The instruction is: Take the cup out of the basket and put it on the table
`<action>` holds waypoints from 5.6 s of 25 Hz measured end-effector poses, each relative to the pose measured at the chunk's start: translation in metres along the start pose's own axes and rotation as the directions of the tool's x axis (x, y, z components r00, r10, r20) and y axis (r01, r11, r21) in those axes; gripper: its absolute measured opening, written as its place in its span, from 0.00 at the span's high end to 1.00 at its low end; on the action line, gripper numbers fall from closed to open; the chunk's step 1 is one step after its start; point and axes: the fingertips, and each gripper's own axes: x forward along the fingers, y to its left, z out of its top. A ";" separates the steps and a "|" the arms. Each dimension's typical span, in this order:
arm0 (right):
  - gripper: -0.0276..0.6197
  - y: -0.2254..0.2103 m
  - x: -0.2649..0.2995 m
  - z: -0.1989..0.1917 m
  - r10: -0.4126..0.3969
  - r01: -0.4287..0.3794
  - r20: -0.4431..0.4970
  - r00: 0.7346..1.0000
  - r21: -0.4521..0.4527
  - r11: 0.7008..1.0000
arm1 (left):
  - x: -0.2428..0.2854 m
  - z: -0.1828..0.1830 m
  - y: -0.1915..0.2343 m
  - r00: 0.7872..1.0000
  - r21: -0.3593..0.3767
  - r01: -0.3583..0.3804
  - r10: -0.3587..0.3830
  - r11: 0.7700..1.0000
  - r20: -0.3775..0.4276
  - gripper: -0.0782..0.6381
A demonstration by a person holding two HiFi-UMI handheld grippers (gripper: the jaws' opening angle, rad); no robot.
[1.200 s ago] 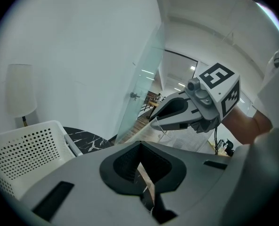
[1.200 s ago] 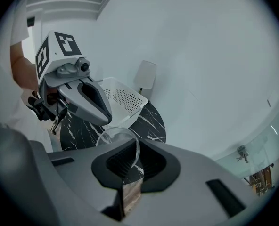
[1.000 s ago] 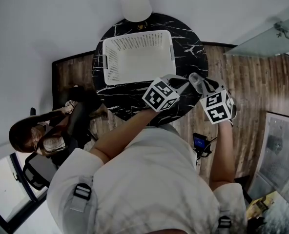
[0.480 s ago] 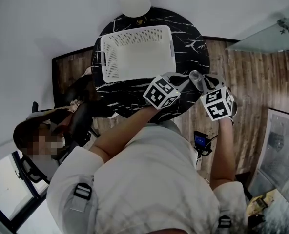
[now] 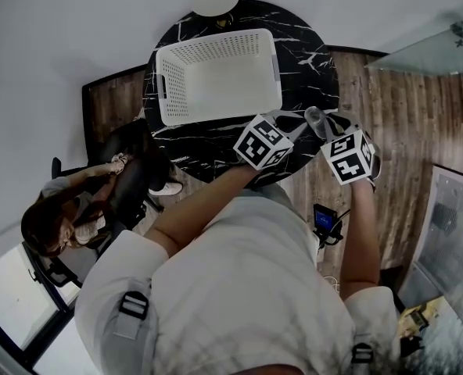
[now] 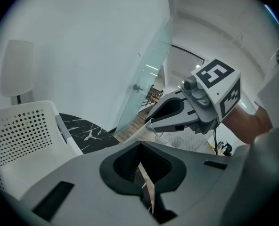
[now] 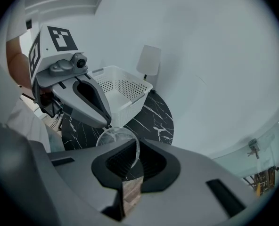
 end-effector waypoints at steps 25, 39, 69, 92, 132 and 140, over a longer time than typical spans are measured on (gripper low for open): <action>0.92 0.006 0.050 -0.033 0.067 -0.068 -0.079 0.995 -0.009 0.998 | 0.034 -0.036 0.014 0.999 -0.066 -0.006 0.003 0.998 -0.036 0.88; 0.92 0.014 0.076 -0.044 0.104 -0.107 -0.122 0.987 -0.020 0.994 | 0.042 -0.062 0.027 0.997 -0.088 -0.040 0.034 0.995 -0.072 0.88; 0.92 0.035 0.121 -0.062 0.159 -0.167 -0.179 0.971 -0.035 0.985 | 0.050 -0.107 0.048 0.991 -0.131 -0.079 0.063 0.988 -0.122 0.88; 0.92 0.039 0.144 -0.078 0.182 -0.192 -0.216 0.959 -0.026 0.981 | 0.061 -0.128 0.058 0.985 -0.154 -0.088 0.063 0.984 -0.163 0.88; 0.91 0.034 0.146 -0.091 0.165 -0.174 -0.227 0.960 -0.019 0.985 | 0.055 -0.133 0.049 0.984 -0.136 -0.093 0.070 0.986 -0.161 0.88; 0.91 0.030 0.112 -0.073 0.144 -0.146 -0.153 0.978 0.003 0.989 | 0.038 -0.120 0.045 0.986 -0.101 -0.102 0.087 0.990 -0.140 0.88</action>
